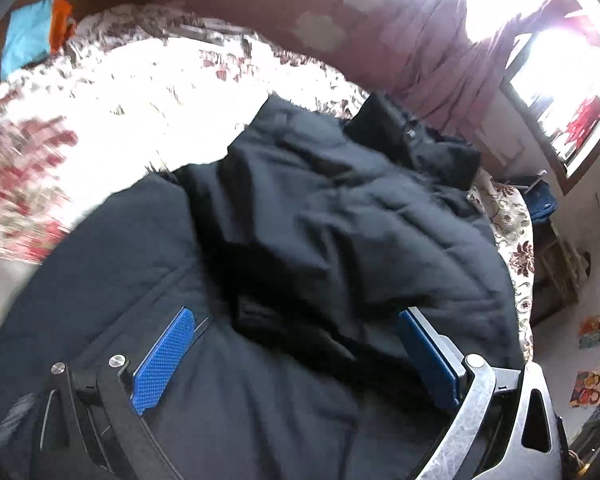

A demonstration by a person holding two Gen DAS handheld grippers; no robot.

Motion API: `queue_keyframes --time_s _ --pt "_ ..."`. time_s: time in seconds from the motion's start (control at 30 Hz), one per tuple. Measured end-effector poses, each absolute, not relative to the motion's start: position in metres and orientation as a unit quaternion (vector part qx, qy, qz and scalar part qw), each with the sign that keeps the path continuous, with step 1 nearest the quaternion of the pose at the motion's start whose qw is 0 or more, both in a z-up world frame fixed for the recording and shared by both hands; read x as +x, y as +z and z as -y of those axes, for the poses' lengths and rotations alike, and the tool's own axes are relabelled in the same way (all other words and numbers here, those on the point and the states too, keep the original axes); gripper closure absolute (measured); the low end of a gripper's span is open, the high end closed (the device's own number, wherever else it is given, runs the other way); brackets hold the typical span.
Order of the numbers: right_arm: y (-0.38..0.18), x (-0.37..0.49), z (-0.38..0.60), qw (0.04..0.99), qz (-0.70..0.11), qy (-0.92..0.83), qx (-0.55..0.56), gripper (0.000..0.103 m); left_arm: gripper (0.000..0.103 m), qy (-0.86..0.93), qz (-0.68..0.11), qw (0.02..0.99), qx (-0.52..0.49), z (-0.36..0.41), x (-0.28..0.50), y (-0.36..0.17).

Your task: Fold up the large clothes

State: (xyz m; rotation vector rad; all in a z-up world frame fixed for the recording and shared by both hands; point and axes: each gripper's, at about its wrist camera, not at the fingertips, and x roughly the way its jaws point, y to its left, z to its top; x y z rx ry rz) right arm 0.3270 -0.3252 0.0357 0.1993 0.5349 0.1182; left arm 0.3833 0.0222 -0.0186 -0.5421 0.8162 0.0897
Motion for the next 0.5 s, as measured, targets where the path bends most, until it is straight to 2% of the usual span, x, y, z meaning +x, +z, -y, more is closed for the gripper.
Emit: queue_keyframes --time_s 0.17,0.5 --pt "0.074 0.27 0.327 0.964 -0.228 0.064 0.119 0.011 0.0 0.017 -0.357 0.91 -0.209 -0.005 0.34 0.043" --pt "0.091 0.151 0.329 0.963 -0.248 0.058 0.083 0.01 0.0 -0.007 -0.359 0.925 -0.123 0.022 0.219 0.104"
